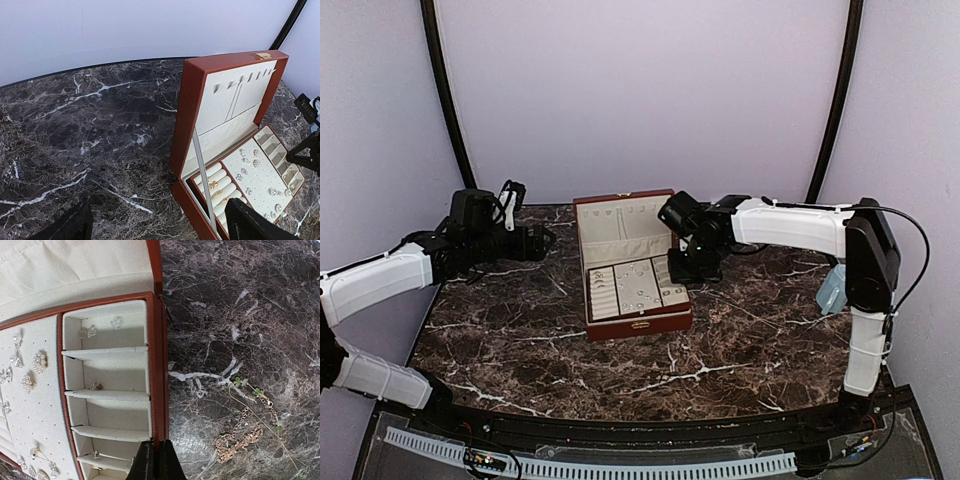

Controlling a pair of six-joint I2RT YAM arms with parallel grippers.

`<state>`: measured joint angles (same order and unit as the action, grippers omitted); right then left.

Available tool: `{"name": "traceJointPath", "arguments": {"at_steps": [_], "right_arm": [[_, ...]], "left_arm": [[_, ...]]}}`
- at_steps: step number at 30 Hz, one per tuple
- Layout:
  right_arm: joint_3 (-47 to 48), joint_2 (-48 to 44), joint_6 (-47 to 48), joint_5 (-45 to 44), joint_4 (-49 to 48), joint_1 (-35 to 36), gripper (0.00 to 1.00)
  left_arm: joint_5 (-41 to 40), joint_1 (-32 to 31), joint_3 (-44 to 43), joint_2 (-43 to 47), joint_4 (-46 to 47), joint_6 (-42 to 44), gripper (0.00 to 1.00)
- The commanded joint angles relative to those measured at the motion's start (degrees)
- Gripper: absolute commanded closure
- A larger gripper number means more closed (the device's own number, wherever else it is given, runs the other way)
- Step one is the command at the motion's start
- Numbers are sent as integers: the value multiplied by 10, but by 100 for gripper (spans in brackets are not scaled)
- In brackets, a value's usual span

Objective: Organize the mixed jewelry
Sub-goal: Place the compartment layer in the jewelry box.

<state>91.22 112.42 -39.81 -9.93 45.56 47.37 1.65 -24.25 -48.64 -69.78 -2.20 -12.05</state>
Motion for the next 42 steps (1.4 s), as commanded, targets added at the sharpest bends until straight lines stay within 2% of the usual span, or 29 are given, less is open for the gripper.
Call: {"name": "traceJointPath", "arguments": {"at_steps": [1,16,26,37,42], "right_arm": [[21,16,-27,44,-55,7,100],[-2,21,-43,56,-82,8,100],[-11,19,-37,34,-71,8,100],[-10,-2,-29,3,-49,9,86],[-12,-15,-24,-9,-44,8,75]], "left_arm": [[18,3,5,-3,11,-7,5],[28,3,7,-10,13,-11,5],[26,3,6,-12,13,-10,5],[25,3,7,-12,12,-10,5],[26,3,7,-11,13,-10,5]]}}
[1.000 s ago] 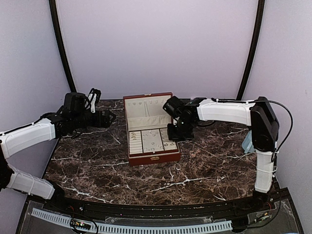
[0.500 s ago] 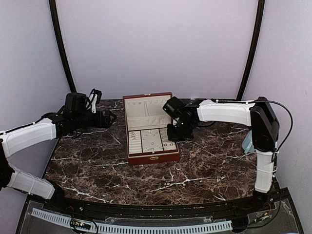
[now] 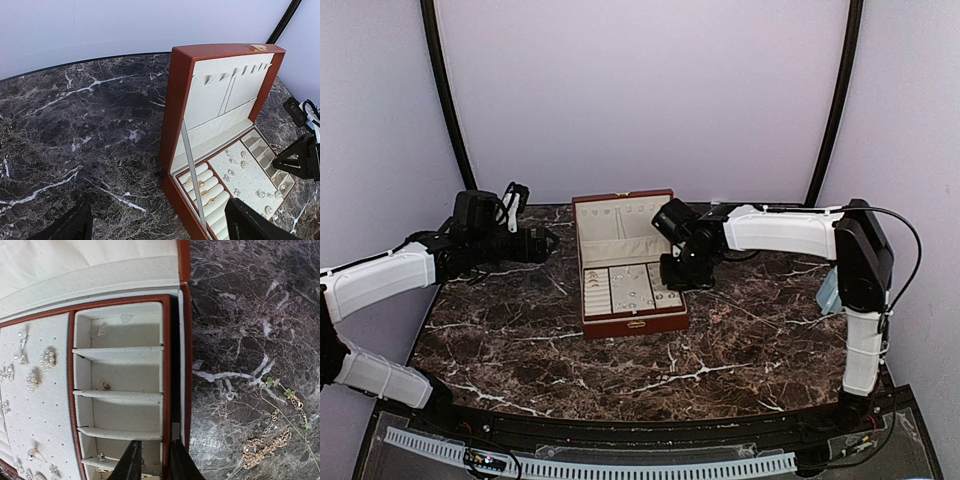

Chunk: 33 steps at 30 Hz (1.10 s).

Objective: Organize the mixed jewelry
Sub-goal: Place the compartment layer in the jewelry box, then move the jewelry box to the center of the board.

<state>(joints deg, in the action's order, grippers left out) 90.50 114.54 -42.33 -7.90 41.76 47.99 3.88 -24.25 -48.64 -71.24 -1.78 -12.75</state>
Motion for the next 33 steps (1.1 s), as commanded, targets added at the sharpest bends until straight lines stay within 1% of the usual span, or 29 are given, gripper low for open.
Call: {"name": "traceJointPath", "arguments": {"at_steps": [1,9,13,16,20,23,26,27,28,33], "right_arm": [[-6,-40,3,-33,-5,2,73],[-25,-68,8,-58,-2,1,64],[-45,-76,11,-51,-17,0,63],[-67,-88,16,-35,-46,-2,61],[-103,-110,32,-4,-99,-4,55],[-129,-124,42,21,-139,-9,48],[-156,-135,49,54,-187,-15,41],[-165,-137,50,65,-202,-18,36],[-177,-139,51,73,-214,-20,33],[-203,-134,51,97,-243,-29,27]], "left_arm": [[3,3,7,4,9,-3,5],[3,3,7,6,9,-4,5],[4,3,7,6,10,-6,5],[7,3,8,7,11,-7,5],[13,3,10,9,15,-11,5],[26,3,12,8,16,-20,6],[63,2,17,1,43,-38,7],[82,2,19,-6,46,-42,7],[92,2,20,-9,54,-48,7],[172,-1,23,-56,75,-78,9]]}}
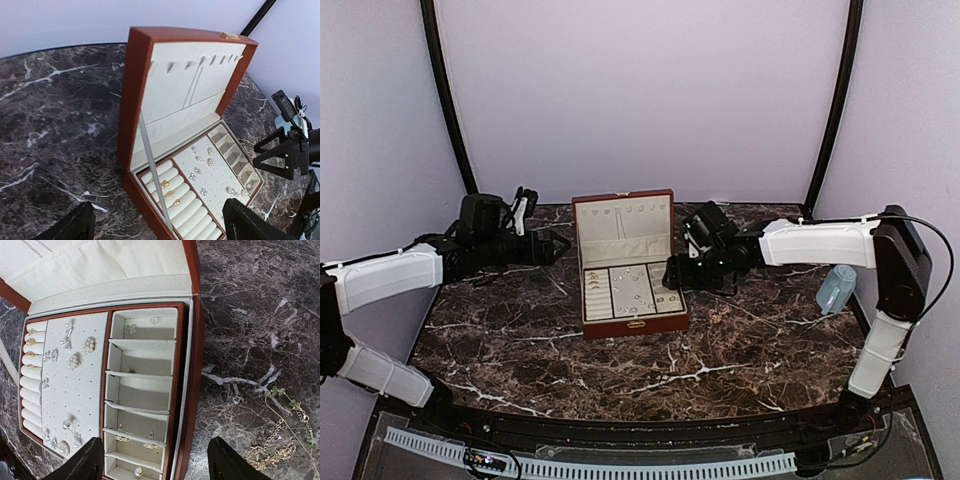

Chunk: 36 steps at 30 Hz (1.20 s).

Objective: Organize the mixed jewelry
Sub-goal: Move the jewelry box to the center of the board.

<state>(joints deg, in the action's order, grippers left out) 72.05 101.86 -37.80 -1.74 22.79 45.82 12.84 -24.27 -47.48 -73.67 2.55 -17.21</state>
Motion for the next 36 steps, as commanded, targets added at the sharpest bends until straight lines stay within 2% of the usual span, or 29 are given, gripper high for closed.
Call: {"name": "traceJointPath", "arguments": {"at_steps": [1,8,16,24,36], "right_arm": [[-22,-5,7,39,-56,-7,25],[-43,7,8,62,-82,-7,21],[-53,32,17,95,-102,-7,19],[-55,45,40,139,-108,-4,20],[-91,16,69,194,-104,43,24]], "left_arm": [[91,-5,12,-39,34,-39,9],[145,-40,59,-99,119,-137,10],[111,-85,69,-140,119,-177,9],[106,-107,53,-176,90,-179,8],[141,-149,76,-153,103,-173,8]]}}
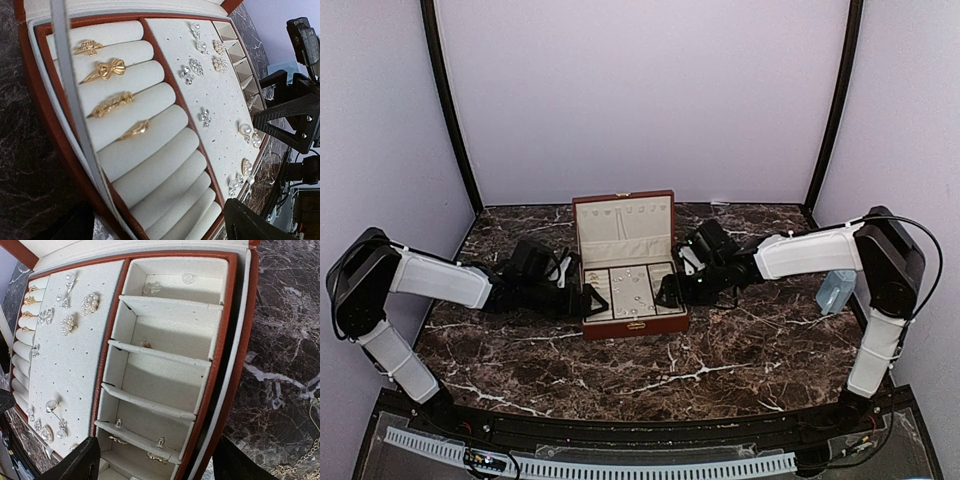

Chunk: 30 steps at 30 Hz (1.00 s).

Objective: Organize the mixed jewelry
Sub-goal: Move the jewelry box to the center of the board.

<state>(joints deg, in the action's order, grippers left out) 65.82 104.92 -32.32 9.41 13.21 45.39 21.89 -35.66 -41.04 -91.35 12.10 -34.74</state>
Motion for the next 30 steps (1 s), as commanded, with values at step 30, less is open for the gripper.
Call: {"name": "traceJointPath", "arguments": {"at_steps": [30], "right_arm": [[-39,-155,13,-86,92,91,28]], "left_arm": [[-166,-98,-12,200,-174,54,2]]}}
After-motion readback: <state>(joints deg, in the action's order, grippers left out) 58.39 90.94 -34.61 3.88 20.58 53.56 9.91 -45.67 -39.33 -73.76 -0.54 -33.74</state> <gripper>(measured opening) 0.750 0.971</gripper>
